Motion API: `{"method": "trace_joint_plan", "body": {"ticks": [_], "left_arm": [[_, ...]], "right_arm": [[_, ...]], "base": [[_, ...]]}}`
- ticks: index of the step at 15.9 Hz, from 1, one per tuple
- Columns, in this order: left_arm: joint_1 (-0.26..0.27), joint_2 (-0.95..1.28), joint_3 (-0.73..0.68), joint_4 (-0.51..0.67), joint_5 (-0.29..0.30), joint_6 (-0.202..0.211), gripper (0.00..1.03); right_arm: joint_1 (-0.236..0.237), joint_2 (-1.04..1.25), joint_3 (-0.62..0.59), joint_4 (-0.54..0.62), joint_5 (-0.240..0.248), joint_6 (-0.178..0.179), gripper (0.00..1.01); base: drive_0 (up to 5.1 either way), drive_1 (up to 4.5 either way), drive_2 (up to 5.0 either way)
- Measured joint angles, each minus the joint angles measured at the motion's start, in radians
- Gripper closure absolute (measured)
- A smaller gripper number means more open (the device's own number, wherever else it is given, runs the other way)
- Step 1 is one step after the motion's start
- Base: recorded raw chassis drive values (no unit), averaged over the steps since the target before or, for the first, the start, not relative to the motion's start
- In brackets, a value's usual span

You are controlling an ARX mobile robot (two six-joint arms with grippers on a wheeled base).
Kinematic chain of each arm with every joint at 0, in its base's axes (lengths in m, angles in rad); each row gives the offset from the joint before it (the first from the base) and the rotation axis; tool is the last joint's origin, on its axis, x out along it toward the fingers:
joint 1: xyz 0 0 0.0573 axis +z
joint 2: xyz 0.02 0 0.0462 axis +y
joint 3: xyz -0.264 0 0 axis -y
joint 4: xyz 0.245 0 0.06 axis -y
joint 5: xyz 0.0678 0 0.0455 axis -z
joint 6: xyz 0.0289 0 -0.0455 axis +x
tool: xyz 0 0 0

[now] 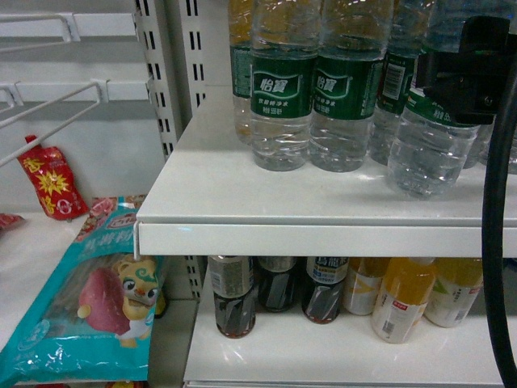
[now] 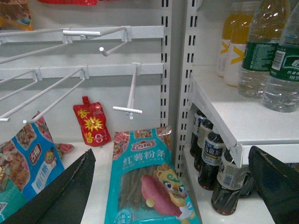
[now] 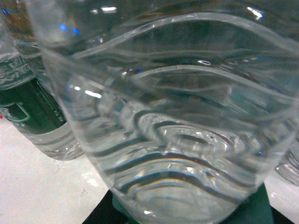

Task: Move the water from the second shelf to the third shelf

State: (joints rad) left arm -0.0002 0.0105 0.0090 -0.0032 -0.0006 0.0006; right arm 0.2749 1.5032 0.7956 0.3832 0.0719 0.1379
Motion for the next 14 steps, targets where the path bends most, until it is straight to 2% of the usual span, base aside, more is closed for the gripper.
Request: {"method": "trace_joint_plan", "body": {"ticks": [11,14], "left_arm": [[0.0,0.0,0.0,0.0,0.0,0.0,0.05],[0.0,0.0,0.0,0.0,0.0,0.0,0.05]], "right_arm": [[-0.007,0.026,-0.004,0.01,0.006,-0.002,0.66],[-0.006,0.029,-0.004,0.014,-0.002,-0.006,0.43]], "base": [[0.0,0.0,0.0],[0.0,0.0,0.0]]}}
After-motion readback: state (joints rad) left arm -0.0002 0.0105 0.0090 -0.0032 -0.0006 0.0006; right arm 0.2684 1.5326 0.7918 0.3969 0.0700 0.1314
